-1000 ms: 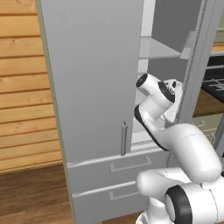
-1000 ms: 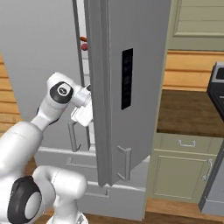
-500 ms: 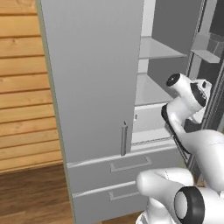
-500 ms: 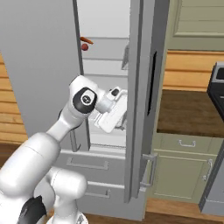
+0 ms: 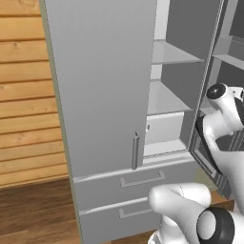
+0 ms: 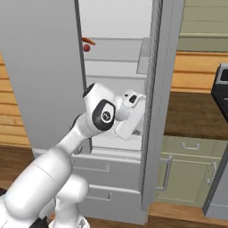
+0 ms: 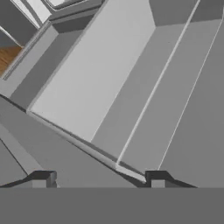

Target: Take the strawberry from the fridge and place it on top of the pancake, located on the dining counter.

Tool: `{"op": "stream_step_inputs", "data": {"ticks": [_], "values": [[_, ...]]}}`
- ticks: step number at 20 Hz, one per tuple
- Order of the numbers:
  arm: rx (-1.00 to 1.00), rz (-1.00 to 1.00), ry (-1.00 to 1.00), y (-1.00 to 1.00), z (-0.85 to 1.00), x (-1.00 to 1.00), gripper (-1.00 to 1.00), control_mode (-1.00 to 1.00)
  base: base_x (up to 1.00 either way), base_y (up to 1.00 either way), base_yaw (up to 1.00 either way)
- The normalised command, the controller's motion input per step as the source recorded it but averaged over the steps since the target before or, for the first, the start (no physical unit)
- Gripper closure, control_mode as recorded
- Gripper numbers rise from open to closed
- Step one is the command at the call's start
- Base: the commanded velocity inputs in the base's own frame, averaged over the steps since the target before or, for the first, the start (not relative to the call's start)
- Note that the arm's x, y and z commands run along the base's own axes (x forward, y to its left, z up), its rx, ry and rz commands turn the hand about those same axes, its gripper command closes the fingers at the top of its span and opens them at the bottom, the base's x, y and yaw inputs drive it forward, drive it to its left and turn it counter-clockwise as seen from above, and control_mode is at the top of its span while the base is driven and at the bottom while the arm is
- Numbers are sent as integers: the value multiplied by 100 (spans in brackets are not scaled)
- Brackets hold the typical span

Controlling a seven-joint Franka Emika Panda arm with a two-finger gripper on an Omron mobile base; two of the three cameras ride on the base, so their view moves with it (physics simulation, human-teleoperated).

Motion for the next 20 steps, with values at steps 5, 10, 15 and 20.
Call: {"op": "stream_step_inputs", "data": {"ticks": [5, 10, 15, 20], "values": [[0, 3, 0, 55, -1, 4, -100, -100, 0, 0, 0], [13, -1, -4, 100, -7, 15, -100, -100, 0, 0, 0], [56, -9, 0, 100, -57, 43, -100, -100, 0, 0, 0], [63, -12, 0, 100, -74, 60, -100, -100, 0, 0, 0]]}}
